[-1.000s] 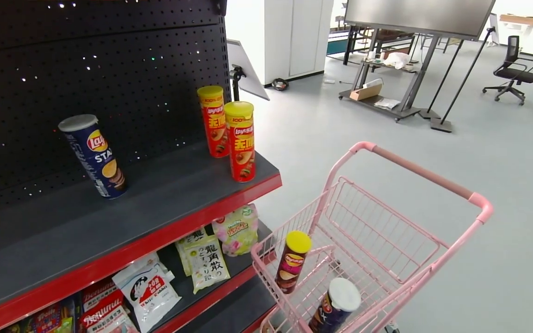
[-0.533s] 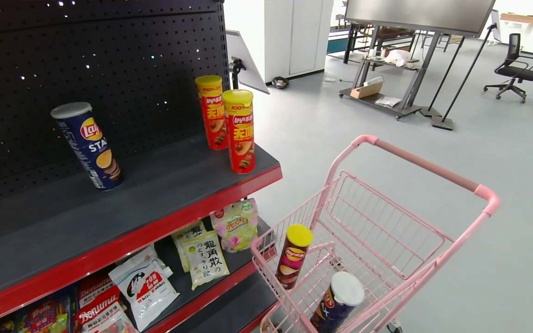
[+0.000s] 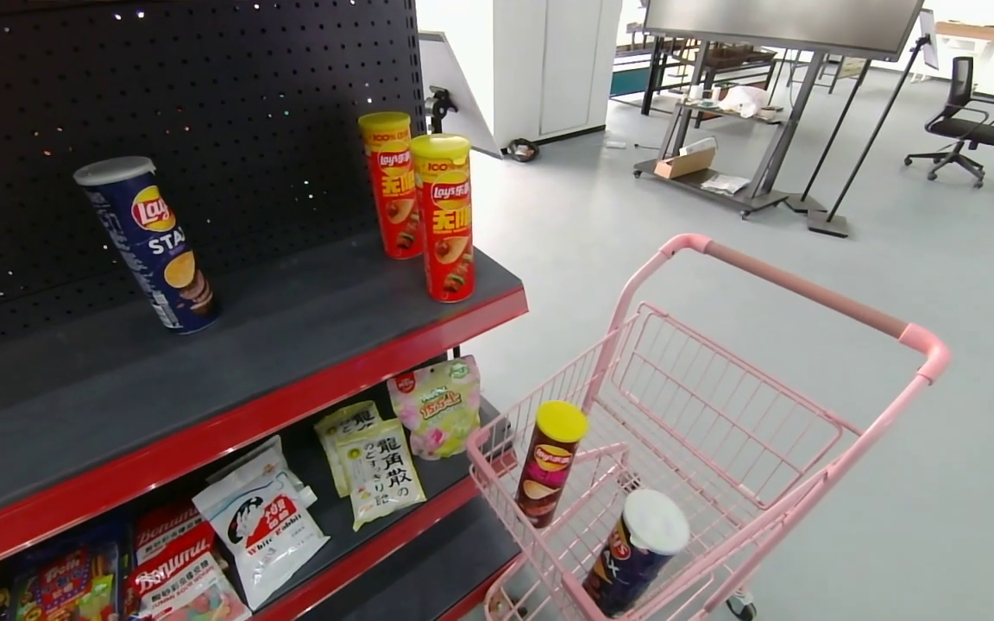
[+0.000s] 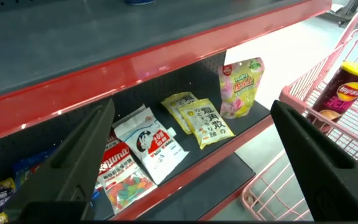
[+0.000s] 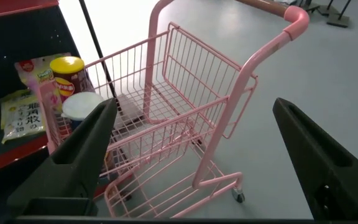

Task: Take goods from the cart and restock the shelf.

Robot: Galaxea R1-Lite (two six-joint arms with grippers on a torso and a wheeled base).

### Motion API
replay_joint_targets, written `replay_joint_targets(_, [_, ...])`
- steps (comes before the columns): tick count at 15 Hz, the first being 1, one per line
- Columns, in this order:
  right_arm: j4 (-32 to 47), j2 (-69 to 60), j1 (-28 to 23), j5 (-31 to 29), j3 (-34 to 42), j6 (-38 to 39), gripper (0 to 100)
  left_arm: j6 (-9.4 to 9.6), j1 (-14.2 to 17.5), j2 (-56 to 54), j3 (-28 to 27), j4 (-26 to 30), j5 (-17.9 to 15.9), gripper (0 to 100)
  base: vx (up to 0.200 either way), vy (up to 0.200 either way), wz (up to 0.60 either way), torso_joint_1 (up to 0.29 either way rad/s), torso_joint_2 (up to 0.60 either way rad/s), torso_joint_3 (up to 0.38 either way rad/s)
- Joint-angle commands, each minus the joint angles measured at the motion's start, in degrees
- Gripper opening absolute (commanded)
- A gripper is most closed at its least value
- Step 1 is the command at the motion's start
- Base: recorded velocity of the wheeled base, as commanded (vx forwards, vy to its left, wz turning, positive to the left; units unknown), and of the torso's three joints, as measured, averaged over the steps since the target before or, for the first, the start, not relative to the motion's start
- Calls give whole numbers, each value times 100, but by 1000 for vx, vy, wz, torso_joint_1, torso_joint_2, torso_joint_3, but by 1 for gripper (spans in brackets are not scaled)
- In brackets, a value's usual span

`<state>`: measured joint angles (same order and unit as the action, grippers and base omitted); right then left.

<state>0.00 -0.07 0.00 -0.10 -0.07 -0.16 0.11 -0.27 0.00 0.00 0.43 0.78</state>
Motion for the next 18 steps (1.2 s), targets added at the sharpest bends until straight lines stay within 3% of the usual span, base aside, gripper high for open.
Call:
replay_joint_targets(1, [0, 7, 0, 1, -1, -2, 100, -2, 0, 0, 0, 1, 1, 100, 0, 0, 0, -144, 369, 222])
replay_joint_targets(4, [0, 7, 0, 10, -1, -2, 100, -2, 0, 0, 0, 1, 1, 100, 0, 0, 0, -139, 362, 224])
replay_joint_targets(10, [0, 7, 0, 45, -1, -37, 100, -2, 0, 0, 0, 1, 1, 100, 0, 0, 0, -13, 34, 21])
replay_joint_targets(11, [-35, 130, 18, 229, -335, 42, 100, -2, 0, 0, 0, 1, 1, 100, 0, 0, 0, 0, 0, 0])
replay_joint_targets(13, [-62, 2855, 167, 361, -3306, 1835, 100, -2, 0, 0, 0, 1, 1, 100, 0, 0, 0, 0, 0, 0])
replay_joint_targets(14, [-35, 3461, 220, 537, -3834, 2002, 100, -2, 0, 0, 0, 1, -8, 100, 0, 0, 0, 0, 0, 0])
replay_joint_targets(16, [-123, 4244, 457, 1407, -3157, 1422, 100, -2, 0, 0, 0, 1, 1, 100, 0, 0, 0, 0, 0, 0])
replay_joint_targets(18, [-756, 5351, 659, 1776, -2322, 1150, 100, -2, 0, 0, 0, 1, 1, 100, 0, 0, 0, 0, 0, 0])
